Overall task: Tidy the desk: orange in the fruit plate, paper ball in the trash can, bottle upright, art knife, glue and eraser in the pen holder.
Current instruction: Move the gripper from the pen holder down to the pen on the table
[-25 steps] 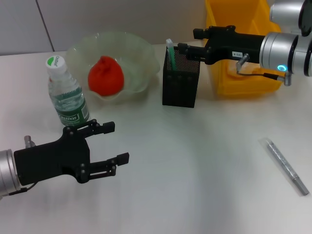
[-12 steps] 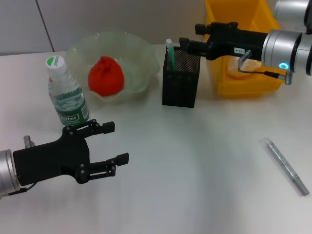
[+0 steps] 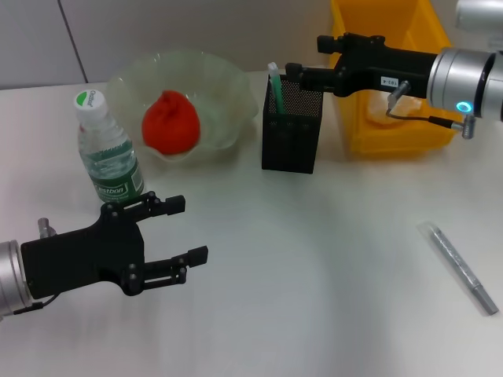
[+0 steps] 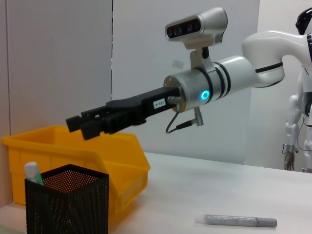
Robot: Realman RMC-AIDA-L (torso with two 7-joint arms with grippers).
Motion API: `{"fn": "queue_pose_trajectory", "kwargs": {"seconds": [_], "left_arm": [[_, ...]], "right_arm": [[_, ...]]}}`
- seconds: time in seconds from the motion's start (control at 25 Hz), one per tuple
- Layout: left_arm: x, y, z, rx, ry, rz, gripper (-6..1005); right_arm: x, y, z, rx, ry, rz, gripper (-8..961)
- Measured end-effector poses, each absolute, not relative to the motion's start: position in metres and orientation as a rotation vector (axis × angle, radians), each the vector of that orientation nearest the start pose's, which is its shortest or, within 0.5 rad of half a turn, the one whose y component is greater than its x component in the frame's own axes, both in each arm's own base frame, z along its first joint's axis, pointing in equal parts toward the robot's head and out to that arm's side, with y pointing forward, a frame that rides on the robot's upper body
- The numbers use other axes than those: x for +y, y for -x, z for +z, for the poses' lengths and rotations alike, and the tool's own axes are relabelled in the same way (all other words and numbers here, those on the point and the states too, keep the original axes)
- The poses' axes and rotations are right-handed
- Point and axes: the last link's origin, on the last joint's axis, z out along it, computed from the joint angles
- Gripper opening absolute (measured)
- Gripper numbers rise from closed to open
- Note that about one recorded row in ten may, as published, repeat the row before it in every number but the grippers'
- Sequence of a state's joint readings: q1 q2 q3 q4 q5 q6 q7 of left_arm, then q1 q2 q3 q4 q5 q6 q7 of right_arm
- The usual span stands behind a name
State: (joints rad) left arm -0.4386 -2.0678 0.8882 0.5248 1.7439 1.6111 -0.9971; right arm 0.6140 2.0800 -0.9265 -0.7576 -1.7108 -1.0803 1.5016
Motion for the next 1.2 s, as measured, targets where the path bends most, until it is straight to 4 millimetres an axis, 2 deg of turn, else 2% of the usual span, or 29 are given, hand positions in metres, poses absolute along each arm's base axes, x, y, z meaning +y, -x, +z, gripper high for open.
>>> {"fn": "queue_pose_trajectory", "kwargs": {"seconds": [0.2,0.28,0.44,0.52,0.56,0.6,0.72,0.76,0.8,0.92,0.96,1.2], "left_arm": [[0.292,0.264,-0.024,-0.256,2.747,-0.875,802],[0.292,0.263,-0.024,-0.255,2.748,-0.876,802],[0.293,0.262,-0.025,-0.248,2.752,-0.878,802],[0.293,0.261,-0.025,-0.244,2.754,-0.878,802],[0.293,0.261,-0.025,-0.242,2.754,-0.877,802],[0.293,0.261,-0.025,-0.242,2.754,-0.877,802],[0.293,0.261,-0.025,-0.241,2.755,-0.877,802],[0.294,0.260,-0.024,-0.236,2.757,-0.881,802],[0.294,0.260,-0.024,-0.236,2.757,-0.881,802],[0.294,0.259,-0.024,-0.230,2.759,-0.886,802],[0.295,0.257,-0.024,-0.220,2.762,-0.892,802],[0.297,0.254,-0.024,-0.212,2.760,-0.904,802]], "right_arm": [[0.409,-0.199,0.035,0.689,2.412,0.747,829],[0.401,-0.187,0.048,0.770,2.469,0.721,833],[0.389,-0.177,0.057,0.885,2.551,0.620,833],[0.383,-0.170,0.063,0.971,2.597,0.490,833],[0.378,-0.166,0.067,1.061,2.620,0.306,833],[0.378,-0.166,0.067,1.061,2.620,0.306,833],[0.373,-0.165,0.069,1.171,2.596,0.037,833],[0.372,-0.166,0.070,1.245,2.554,-0.116,833],[0.372,-0.166,0.070,1.245,2.554,-0.116,833],[0.371,-0.170,0.070,1.338,2.473,-0.285,833],[0.370,-0.173,0.070,1.388,2.421,-0.394,833],[0.366,-0.187,0.069,1.473,2.303,-0.584,833]]}}
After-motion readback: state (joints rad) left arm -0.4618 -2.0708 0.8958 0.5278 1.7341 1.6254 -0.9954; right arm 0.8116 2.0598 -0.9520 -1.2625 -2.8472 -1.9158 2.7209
